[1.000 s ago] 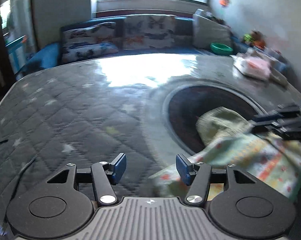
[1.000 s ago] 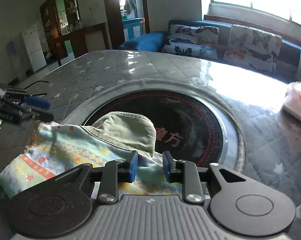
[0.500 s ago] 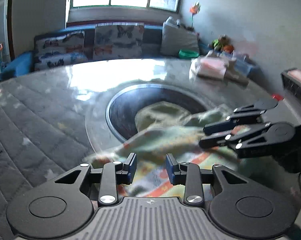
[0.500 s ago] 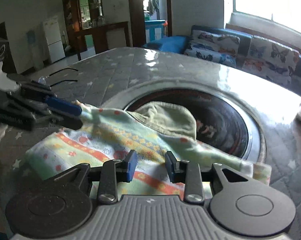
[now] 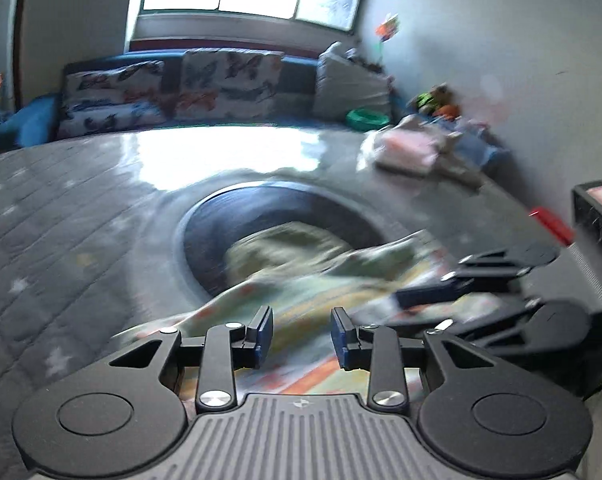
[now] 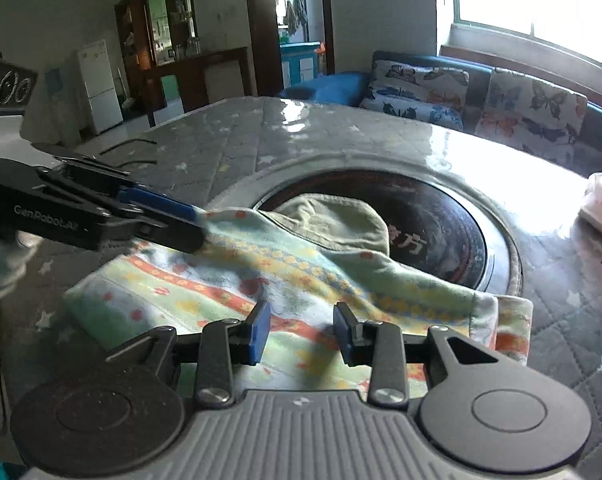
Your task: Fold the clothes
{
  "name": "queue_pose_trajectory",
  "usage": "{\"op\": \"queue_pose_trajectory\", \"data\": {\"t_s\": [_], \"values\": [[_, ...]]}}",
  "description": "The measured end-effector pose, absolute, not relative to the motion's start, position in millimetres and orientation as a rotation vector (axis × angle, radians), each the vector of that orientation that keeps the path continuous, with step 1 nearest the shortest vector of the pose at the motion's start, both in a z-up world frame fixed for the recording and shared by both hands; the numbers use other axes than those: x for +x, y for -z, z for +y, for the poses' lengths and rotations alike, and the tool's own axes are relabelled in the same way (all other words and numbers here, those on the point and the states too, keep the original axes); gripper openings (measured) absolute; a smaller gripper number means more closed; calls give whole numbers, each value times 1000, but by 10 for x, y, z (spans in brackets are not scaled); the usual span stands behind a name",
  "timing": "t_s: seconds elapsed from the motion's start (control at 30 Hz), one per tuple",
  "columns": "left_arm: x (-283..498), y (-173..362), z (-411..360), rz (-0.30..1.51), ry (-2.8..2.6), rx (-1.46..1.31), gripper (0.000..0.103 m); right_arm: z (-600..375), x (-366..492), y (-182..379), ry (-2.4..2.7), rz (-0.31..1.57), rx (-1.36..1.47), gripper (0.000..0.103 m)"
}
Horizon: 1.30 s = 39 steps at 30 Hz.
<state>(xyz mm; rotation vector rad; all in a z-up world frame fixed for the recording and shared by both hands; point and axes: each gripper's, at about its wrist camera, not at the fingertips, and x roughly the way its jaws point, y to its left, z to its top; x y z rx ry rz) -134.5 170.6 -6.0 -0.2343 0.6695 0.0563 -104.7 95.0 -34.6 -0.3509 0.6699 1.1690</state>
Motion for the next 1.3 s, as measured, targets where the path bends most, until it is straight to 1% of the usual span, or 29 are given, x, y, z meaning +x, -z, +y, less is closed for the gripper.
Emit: {"op": "queue_pose_trajectory", "data": {"t_s": [0.1, 0.2, 0.4, 0.57, 0.7, 0.87, 1.07, 1.2, 1.3], "values": [[-1232, 79, 1567, 662, -15, -250, 34, 911, -1146, 307, -1198, 665, -363, 34], [-1161, 183, 1458, 692, 5, -252, 34, 861, -1253, 341, -1202, 658, -415, 35], [-1253, 366, 1352, 729, 1, -231, 34, 663, -1318, 295, -1179, 636, -413, 35], [-1364, 371, 1299, 721, -8, -200, 35, 552, -1312, 348, -1164, 654, -408, 39], [-1451, 363, 1270, 712, -15, -186, 36, 422, -1314, 312, -1137, 650, -386, 39], [-1548, 374, 1280, 703, -28, -197, 36, 236, -1240, 400, -1066, 689, -386, 39], [-1662, 383, 1311, 694, -54, -223, 37, 71, -1138, 330, -1013, 696, -340, 38], [-1741, 376, 1345, 688, -73, -241, 37, 78, -1130, 343, -1009, 703, -355, 38], [-1810, 349, 1389, 682, -93, -254, 39, 120, -1120, 256, -1017, 683, -339, 38]]}}
